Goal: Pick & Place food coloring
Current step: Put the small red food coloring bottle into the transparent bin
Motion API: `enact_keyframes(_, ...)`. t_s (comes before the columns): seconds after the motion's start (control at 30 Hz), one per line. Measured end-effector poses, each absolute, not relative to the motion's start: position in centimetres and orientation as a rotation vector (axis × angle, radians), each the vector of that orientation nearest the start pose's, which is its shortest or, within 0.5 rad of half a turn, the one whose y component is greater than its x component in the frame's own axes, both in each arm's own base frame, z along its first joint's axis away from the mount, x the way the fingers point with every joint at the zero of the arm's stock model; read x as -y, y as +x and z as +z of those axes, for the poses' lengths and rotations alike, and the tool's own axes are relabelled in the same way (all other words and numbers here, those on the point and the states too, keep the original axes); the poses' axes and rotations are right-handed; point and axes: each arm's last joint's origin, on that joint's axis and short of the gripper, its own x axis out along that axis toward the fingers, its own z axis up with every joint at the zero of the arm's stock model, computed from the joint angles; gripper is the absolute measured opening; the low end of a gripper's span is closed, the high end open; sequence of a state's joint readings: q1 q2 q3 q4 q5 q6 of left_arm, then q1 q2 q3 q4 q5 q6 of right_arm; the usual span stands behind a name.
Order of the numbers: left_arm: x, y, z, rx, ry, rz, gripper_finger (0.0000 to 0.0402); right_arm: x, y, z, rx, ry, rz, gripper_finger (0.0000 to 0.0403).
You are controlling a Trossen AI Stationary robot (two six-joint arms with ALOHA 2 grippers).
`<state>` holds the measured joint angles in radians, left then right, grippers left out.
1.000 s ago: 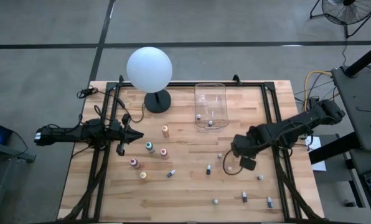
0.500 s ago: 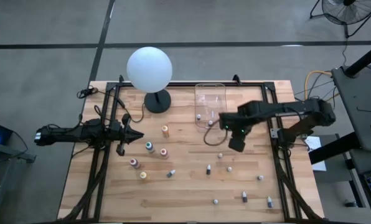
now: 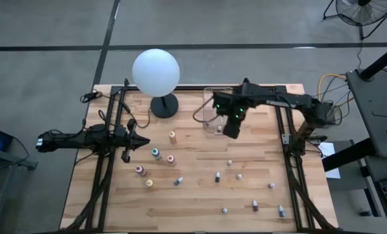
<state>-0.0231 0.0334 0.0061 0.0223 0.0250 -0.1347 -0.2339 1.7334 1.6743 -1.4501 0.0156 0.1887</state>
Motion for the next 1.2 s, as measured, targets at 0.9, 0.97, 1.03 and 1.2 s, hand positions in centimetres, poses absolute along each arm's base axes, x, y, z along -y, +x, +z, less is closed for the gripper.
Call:
enact_keyframes(0.9, 0.3, 9.9, 16.5, -0.008, -0.135, -0.048, 0.0000, 18.3, 33.0, 26.0, -1.561, 0.025, -0.202, 0.0059)
enact_keyframes(0.97, 0.3, 9.9, 16.5, -0.009, -0.135, -0.048, 0.0000, 19.1, 33.0, 25.4, -1.574, 0.034, -0.191, 0.0059)
enact_keyframes(1.03, 0.3, 9.9, 16.5, -0.009, -0.135, -0.048, 0.0000, 19.8, 32.9, 24.7, -1.586, 0.046, -0.177, 0.0059)
enact_keyframes(1.2, 0.3, 9.9, 16.5, -0.009, -0.135, -0.048, 0.0000, 21.5, 32.7, 23.8, -1.562, 0.059, -0.201, 0.0059)
